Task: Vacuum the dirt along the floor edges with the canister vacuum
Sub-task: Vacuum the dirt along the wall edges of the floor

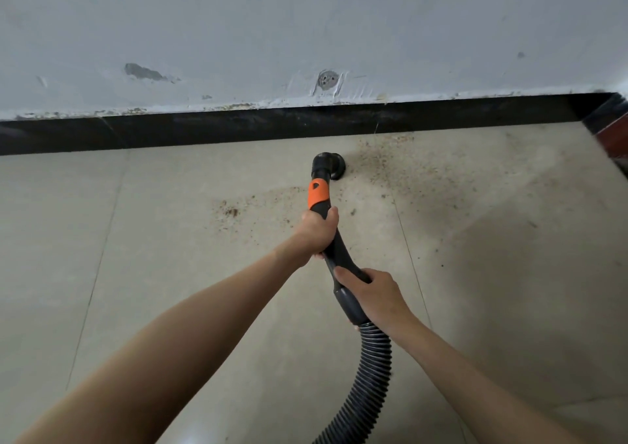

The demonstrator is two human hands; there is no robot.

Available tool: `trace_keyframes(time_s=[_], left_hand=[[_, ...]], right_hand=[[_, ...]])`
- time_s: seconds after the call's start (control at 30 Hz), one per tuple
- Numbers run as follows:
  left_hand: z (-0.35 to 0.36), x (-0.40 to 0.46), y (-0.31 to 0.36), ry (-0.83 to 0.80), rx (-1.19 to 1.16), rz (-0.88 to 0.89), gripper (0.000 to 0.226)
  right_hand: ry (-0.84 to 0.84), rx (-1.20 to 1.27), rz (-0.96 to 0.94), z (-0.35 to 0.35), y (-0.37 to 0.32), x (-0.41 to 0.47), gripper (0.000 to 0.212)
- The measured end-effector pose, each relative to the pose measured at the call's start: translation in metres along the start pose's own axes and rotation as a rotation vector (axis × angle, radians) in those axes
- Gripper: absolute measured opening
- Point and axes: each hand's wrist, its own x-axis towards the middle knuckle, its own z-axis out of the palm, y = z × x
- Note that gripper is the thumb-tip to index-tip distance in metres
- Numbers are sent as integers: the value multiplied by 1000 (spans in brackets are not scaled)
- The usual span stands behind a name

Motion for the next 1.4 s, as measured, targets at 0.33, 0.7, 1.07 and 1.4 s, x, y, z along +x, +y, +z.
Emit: trace_keyframes(time_s=[0.33,0.7,1.07,1.4], left_hand=[[-17,13,-6,10,-20,9,47],[-118,-6,-64,302,-276,-42,20],[-133,-42,-118,404,-355,-112,26],[-99,-55,-119,314,-333,-87,27]], right_hand=[[17,11,-29,25,-6,15,38],[-370,-39,-150,86,-50,5,31],[-502,-167,-157,111,-37,-22,40],[-402,-218,-167,90,-10,-44,47]])
